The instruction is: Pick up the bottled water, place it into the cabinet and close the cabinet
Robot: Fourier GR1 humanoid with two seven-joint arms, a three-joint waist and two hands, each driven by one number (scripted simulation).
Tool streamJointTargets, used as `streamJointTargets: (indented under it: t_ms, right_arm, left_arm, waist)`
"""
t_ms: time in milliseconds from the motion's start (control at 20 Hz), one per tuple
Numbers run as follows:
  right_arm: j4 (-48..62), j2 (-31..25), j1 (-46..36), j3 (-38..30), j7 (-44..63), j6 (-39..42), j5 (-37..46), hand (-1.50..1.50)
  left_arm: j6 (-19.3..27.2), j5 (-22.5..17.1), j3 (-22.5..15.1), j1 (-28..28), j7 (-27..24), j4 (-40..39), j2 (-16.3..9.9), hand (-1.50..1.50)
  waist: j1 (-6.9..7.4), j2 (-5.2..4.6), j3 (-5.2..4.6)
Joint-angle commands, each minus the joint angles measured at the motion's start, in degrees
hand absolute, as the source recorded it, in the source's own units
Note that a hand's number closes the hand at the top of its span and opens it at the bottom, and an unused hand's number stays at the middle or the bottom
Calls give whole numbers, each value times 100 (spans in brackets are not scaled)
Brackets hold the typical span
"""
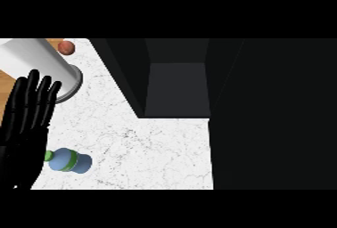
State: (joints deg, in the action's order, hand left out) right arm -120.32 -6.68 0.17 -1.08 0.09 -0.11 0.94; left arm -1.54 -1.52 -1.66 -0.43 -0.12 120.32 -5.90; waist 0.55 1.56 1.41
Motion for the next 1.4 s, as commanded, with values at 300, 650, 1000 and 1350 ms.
streamJointTargets:
  t_ms: [300, 650, 1000, 1350]
  right_arm:
    - [-176, 290, 735, 553, 526, 415, -790, -150]
    - [-1472, 131, 1671, 703, 1253, 517, -1200, -150]
    - [-2123, 283, 3019, 1105, 788, 874, -1085, -150]
    - [-2476, 1, 3153, 697, 1110, 1001, -1539, -150]
  left_arm:
    - [-2621, -2635, 297, 762, 127, -615, -1305, -150]
    - [-4364, -4877, 1751, 1837, 77, -892, -2781, -150]
    - [-5186, -5461, 2543, 2304, 174, -1493, -3235, -150]
    - [-5532, -4643, 2573, 1808, 222, -2016, -2676, -150]
  waist:
    - [-64, -198, -163]
    - [-4, -112, -150]
    - [-84, -130, -139]
    - [-103, -145, -141]
